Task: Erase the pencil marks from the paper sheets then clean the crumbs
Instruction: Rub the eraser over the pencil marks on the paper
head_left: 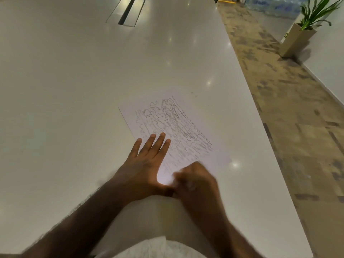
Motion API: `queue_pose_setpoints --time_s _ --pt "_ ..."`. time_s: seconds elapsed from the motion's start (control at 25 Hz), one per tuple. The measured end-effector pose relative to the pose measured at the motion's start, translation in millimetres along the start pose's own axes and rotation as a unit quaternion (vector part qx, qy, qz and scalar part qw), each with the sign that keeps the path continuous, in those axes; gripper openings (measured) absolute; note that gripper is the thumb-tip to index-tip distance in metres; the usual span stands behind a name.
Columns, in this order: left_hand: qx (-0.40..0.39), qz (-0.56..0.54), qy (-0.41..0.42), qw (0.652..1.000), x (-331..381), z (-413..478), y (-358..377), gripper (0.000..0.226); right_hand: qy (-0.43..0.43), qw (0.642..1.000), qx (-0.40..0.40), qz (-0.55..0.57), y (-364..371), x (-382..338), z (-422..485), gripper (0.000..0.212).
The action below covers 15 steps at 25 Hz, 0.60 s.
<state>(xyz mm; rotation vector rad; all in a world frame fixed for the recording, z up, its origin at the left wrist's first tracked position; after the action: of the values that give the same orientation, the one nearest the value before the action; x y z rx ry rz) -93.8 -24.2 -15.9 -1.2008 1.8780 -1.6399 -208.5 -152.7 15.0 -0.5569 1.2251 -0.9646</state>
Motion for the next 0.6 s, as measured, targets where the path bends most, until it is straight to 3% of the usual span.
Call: queue_pose_setpoints --time_s 0.08,0.2,0.24,0.36,0.4,0.52,0.6 --pt "0.001 -0.003 0.000 1.000 0 1 0 0.133 -0.046 0.999 -0.013 -0.001 -1 4 -4 0.017" --pt "-0.006 -0.006 0.008 1.000 0 0 1 0.142 0.101 0.990 0.102 0.003 -37 64 17 0.018" --pt "-0.002 -0.002 0.007 1.000 -1 -1 1 0.142 0.104 0.989 0.107 0.006 -37 62 18 0.017" --pt "0.000 0.008 0.000 1.000 1 -1 1 0.135 -0.025 1.000 -0.001 -0.001 1 11 -6 0.020" --pt "0.000 0.005 0.000 1.000 1 0 1 0.135 -0.046 0.999 -0.003 0.002 -3 15 -6 0.021" --pt "-0.013 -0.008 0.006 1.000 1 -1 0 0.141 0.106 0.988 0.110 -0.010 -43 74 19 0.018" --pt "-0.011 -0.005 0.003 1.000 1 -1 0 0.141 0.090 0.990 0.106 -0.019 -38 60 21 0.018"
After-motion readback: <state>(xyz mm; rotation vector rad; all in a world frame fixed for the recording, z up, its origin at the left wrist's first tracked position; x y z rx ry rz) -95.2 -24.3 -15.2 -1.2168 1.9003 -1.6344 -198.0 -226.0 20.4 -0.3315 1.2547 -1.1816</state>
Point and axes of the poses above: each hand's wrist, its own z-axis towards the middle knuckle, its own y-axis out of the palm, x = y × z, the point moved 4 cm from there along z, towards the middle knuckle, and after that the axes turned 11 degrees about -y, right-handed, at the moved point
